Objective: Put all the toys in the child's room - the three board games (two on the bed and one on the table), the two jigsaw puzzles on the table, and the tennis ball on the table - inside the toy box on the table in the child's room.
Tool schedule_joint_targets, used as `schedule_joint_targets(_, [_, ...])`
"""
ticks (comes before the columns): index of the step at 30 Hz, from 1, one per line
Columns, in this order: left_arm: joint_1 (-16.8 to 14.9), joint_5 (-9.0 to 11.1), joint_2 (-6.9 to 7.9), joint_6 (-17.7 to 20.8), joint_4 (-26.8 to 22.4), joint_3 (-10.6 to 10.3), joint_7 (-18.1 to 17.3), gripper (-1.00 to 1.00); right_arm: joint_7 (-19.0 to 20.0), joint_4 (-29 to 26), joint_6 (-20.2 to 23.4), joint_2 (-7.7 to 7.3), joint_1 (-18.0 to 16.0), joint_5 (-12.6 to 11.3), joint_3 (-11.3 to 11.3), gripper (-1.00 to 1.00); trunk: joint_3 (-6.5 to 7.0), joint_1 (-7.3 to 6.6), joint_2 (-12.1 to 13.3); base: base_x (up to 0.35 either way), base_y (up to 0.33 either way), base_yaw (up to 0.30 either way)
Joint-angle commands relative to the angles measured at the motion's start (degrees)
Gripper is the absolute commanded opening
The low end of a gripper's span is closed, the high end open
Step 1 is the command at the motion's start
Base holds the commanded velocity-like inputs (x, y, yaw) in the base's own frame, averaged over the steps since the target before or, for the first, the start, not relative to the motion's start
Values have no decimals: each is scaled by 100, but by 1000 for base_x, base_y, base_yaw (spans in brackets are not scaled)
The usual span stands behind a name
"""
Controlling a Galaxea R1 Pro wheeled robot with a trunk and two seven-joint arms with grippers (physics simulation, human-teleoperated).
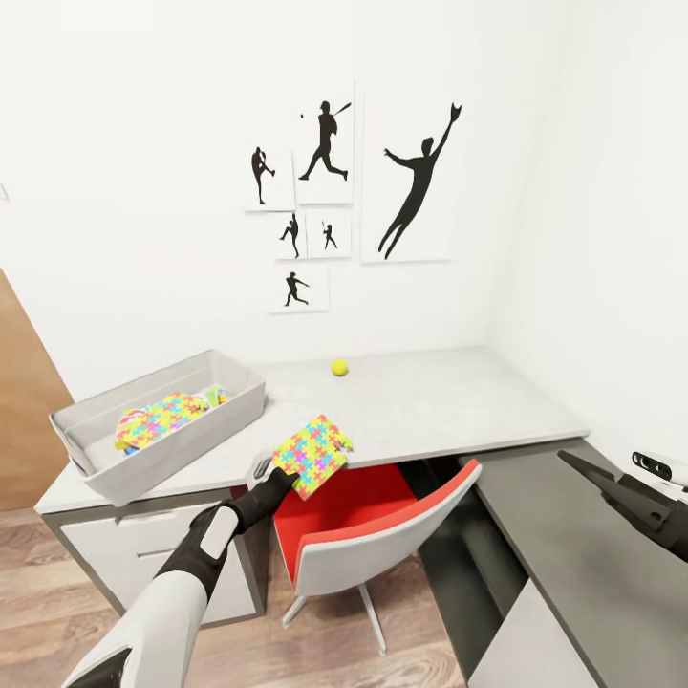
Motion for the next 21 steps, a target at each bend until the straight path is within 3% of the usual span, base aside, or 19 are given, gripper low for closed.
schedule_joint_targets(1, [-5, 18, -6, 50, -3, 38, -16, -100, 13, 0, 60, -1, -4, -9, -1, 100, 12, -22, 38, 0, 0, 0])
schedule_joint_targets(21, [-5, -1, 8, 151, -5, 10, -150, -100, 13, 0, 60, -1, -4, -1, -1, 100, 371, -462, 840, 0, 0, 0])
